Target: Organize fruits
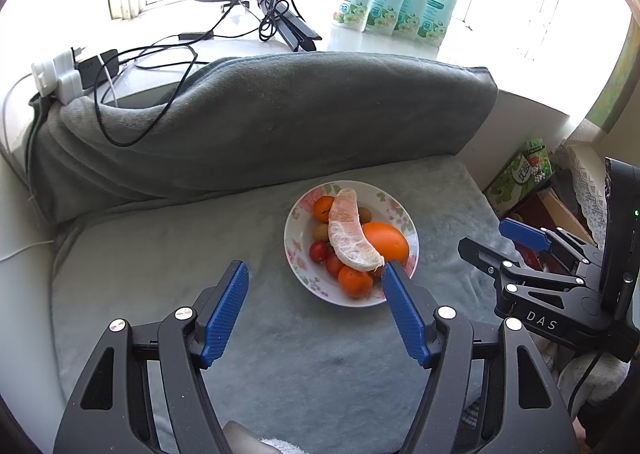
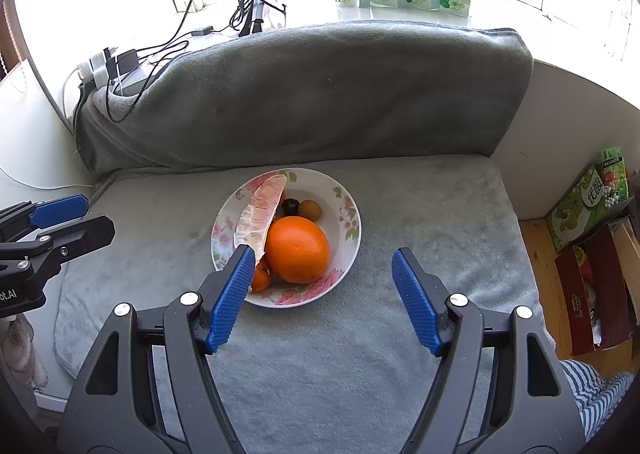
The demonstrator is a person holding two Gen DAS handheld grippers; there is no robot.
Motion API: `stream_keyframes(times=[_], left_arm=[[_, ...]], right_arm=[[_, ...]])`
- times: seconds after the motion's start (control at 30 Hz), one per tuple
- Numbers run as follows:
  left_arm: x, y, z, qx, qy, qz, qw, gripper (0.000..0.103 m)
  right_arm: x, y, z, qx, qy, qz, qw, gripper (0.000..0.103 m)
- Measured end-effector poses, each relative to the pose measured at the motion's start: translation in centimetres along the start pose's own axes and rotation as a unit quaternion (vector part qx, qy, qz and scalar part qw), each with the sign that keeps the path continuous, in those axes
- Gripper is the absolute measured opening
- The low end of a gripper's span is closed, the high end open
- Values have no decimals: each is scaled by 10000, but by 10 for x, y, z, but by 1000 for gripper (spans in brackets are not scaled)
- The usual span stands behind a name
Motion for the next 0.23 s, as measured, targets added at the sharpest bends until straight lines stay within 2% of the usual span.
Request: stream_keyframes(times=[0.23], left_arm=[[-1,-4,2,15,-8,-93,10000,69]], right_arm=[[-4,1,-1,-18,8,12,10000,74]])
Point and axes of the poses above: each gripper's, at about its wrist camera, not at the fingertips, and y roughly the way its jaws point, z to its left, x to its top, the point moved 6 cm from there along y, roughly the way its jaws point, and after that the axes turned 5 degrees about -x, right-handed, at the moved point
